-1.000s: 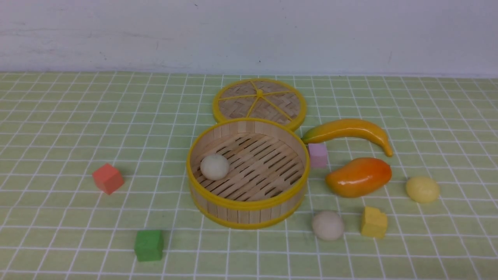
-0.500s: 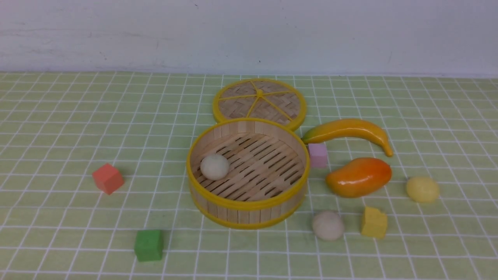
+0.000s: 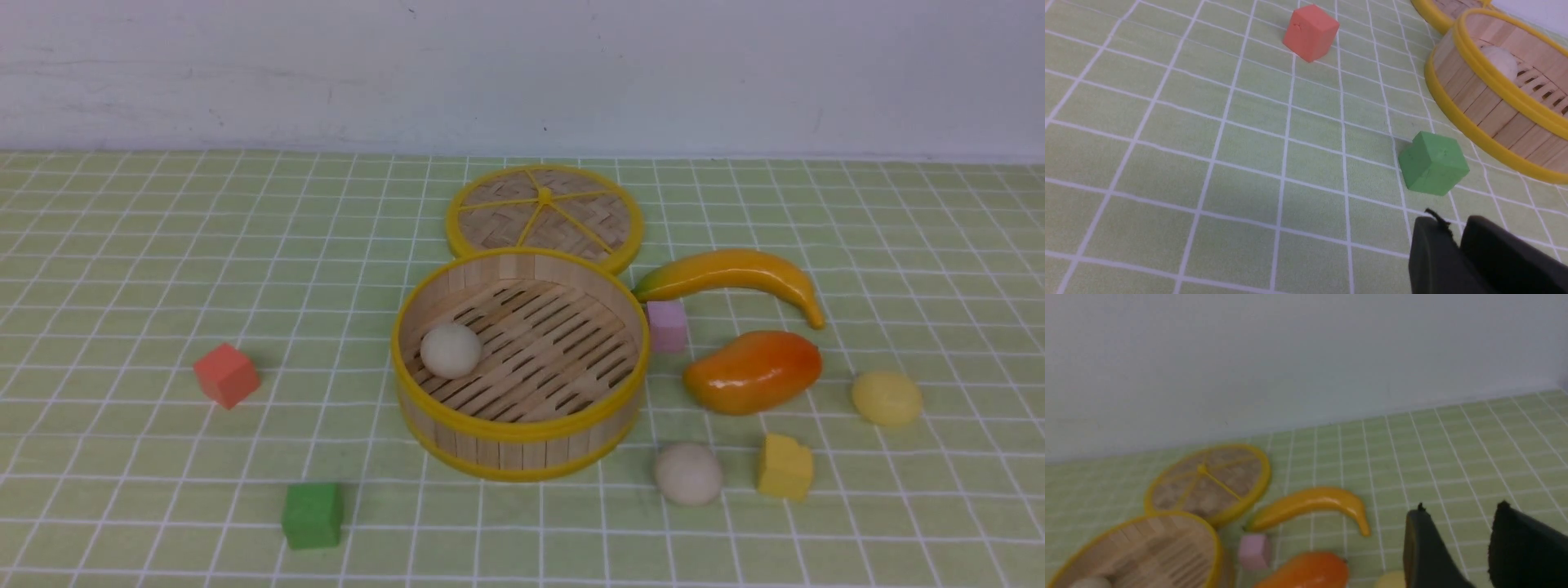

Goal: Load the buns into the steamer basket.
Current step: Use the right arm to grab a steamed stuffed bun

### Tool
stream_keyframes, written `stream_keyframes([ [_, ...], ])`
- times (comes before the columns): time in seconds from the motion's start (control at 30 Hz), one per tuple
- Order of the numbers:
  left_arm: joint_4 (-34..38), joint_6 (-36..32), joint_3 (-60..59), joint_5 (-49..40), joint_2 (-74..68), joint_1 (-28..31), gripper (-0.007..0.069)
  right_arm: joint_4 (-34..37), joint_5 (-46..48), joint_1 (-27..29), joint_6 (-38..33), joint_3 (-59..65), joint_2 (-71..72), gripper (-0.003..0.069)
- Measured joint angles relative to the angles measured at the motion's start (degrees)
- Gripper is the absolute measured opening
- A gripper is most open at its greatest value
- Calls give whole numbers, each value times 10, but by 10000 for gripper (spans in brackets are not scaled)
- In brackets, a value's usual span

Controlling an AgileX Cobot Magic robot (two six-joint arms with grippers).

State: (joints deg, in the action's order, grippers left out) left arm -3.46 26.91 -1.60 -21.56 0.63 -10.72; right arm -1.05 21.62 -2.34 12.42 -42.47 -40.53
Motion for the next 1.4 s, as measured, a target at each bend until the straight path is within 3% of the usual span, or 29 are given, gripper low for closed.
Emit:
stream_keyframes([
  [0.3, 0, 0, 0, 0, 0, 0, 111, 30, 59, 0, -12, -1, -147, 240],
  [0.43, 0, 0, 0, 0, 0, 0, 113, 80, 98, -3, -58, -22, -207, 240],
  [0.67, 0, 0, 0, 0, 0, 0, 122, 146, 174, -71, -163, -120, -312, 240],
  [1.0, 0, 0, 0, 0, 0, 0, 132, 147, 236, -102, -139, -220, -415, 240],
  [1.4, 0, 0, 0, 0, 0, 0, 143, 142, 260, -102, -124, -224, -464, 240],
])
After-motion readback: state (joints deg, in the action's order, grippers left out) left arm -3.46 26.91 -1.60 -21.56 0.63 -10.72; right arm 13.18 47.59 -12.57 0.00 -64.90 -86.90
